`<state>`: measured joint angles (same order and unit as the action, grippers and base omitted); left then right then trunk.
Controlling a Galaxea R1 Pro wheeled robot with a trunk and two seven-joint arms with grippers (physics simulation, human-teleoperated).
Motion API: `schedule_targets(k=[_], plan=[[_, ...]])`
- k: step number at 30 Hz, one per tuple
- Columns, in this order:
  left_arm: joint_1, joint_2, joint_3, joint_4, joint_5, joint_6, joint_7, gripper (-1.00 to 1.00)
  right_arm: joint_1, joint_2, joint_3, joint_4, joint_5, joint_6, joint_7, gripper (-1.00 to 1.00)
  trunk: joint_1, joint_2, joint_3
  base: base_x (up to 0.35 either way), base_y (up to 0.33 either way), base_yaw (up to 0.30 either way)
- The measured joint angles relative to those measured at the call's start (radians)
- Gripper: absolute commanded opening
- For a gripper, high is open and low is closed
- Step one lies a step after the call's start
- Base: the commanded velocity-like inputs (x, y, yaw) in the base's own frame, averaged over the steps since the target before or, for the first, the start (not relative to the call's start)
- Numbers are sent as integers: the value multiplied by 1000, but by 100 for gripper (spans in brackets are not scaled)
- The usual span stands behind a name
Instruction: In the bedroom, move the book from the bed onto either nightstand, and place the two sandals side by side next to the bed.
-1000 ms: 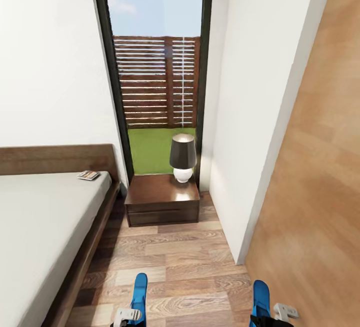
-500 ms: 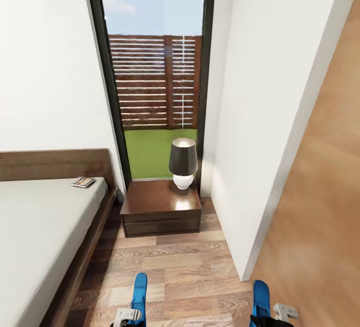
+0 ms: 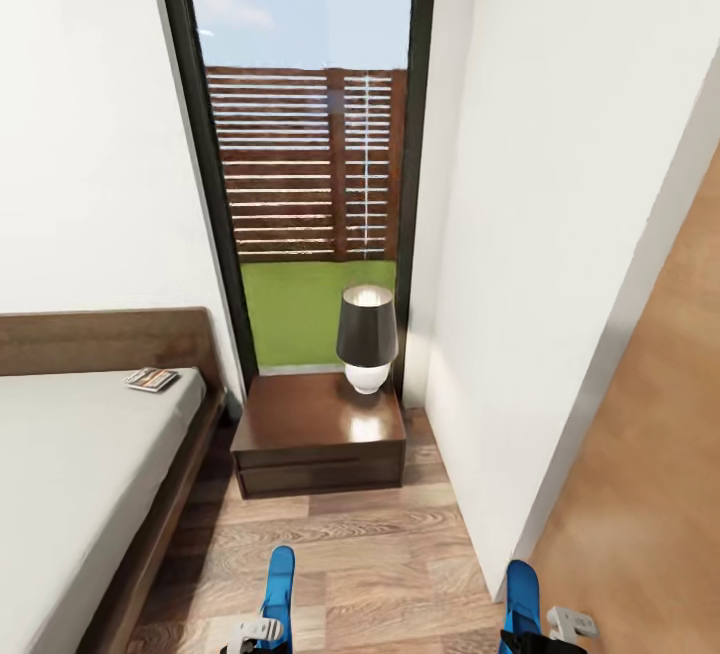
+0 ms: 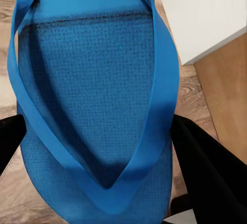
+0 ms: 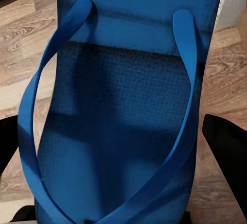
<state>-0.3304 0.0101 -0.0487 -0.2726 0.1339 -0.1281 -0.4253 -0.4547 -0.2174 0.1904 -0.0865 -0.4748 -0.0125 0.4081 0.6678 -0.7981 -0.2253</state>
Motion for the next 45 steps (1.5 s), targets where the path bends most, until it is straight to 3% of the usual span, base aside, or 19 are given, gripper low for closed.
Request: schedule_targets(k=[30, 45], plan=[[0, 0, 0, 0, 0, 0, 0, -100, 0, 0, 0, 0, 0, 0, -3, -100, 0, 0, 0, 318, -87, 2], [0, 0, 0, 0, 0, 0, 0, -100, 0, 0, 0, 0, 0, 0, -5, -100, 0, 0, 0, 246, -57, 249]])
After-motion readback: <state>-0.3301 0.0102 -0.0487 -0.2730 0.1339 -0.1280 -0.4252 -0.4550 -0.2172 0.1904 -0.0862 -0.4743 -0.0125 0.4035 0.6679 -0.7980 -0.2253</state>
